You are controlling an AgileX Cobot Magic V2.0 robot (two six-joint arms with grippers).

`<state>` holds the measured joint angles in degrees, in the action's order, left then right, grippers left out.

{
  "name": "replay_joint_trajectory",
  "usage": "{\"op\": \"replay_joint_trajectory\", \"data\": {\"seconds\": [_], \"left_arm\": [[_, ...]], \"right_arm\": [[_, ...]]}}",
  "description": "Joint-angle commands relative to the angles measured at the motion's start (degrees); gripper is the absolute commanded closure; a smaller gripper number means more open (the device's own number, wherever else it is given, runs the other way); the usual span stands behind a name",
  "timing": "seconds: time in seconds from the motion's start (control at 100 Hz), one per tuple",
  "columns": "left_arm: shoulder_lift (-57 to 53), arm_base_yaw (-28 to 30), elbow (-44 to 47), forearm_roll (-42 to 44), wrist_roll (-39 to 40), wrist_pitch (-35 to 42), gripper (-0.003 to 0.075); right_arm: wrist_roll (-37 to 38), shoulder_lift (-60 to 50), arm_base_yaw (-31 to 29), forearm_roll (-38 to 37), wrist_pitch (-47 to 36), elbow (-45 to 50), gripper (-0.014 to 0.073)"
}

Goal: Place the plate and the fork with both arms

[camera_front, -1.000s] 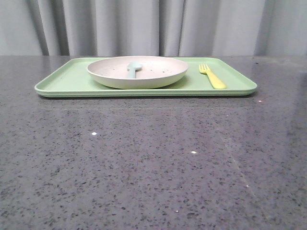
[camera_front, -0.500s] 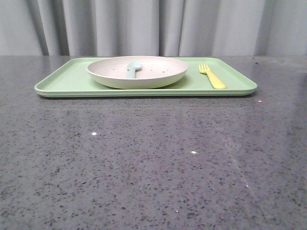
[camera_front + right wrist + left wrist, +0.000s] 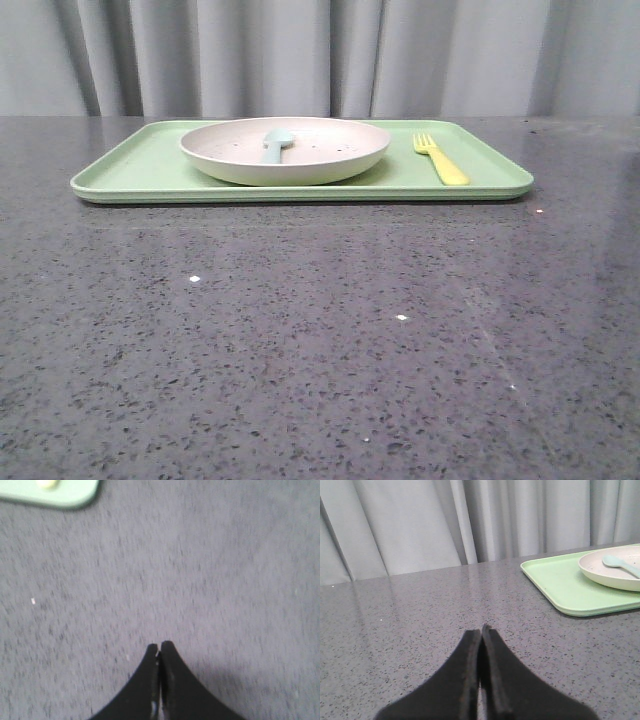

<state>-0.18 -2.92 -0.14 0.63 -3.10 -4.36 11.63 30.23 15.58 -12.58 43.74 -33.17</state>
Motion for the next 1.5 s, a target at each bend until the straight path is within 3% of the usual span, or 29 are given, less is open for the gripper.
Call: {"op": "replay_joint_trajectory", "data": {"seconds": [0.0, 0.15, 0.34, 0.54, 0.75, 1.06, 1.22, 1.49], "left_arm": [[-1.8, -0.3, 0.8, -0.1, 0.5, 4.4, 0.0741], [-1.8, -0.3, 0.8, -0.1, 0.5, 4.4, 0.0741], [-1.8, -0.3, 0.8, -0.1, 0.5, 4.4, 0.0741], [-1.8, -0.3, 0.8, -0.1, 0.5, 4.4, 0.0741], [-1.8, -0.3, 0.8, -0.1, 0.5, 4.4, 0.0741], [-1.8, -0.3, 0.8, -0.1, 0.5, 4.4, 0.0741], [-1.8, -0.3, 0.8, -0.1, 0.5, 4.4, 0.0741], [-1.8, -0.3, 0.8, -0.1, 0.5, 4.4, 0.0741]], "right_arm": [[0.0, -2.2, -0.5, -2.1, -11.4, 1.1, 0.0662], [0.0, -8.1, -0.5, -2.1, -22.9, 8.1, 0.0662], [-0.7, -14.8, -2.9, -1.4, -29.9, 15.8, 0.0662], [-1.6, -21.3, -8.4, 2.1, -32.9, 21.4, 0.0662], [-10.1, -27.7, -11.7, 9.5, -36.9, 26.4, 0.0662], [-10.1, -32.2, -11.9, 9.4, -39.2, 31.2, 0.0662], [-10.1, -32.2, -11.9, 9.4, -44.2, 34.5, 0.0662], [-10.1, -32.2, -11.9, 9.4, -44.2, 34.4, 0.0662]]}}
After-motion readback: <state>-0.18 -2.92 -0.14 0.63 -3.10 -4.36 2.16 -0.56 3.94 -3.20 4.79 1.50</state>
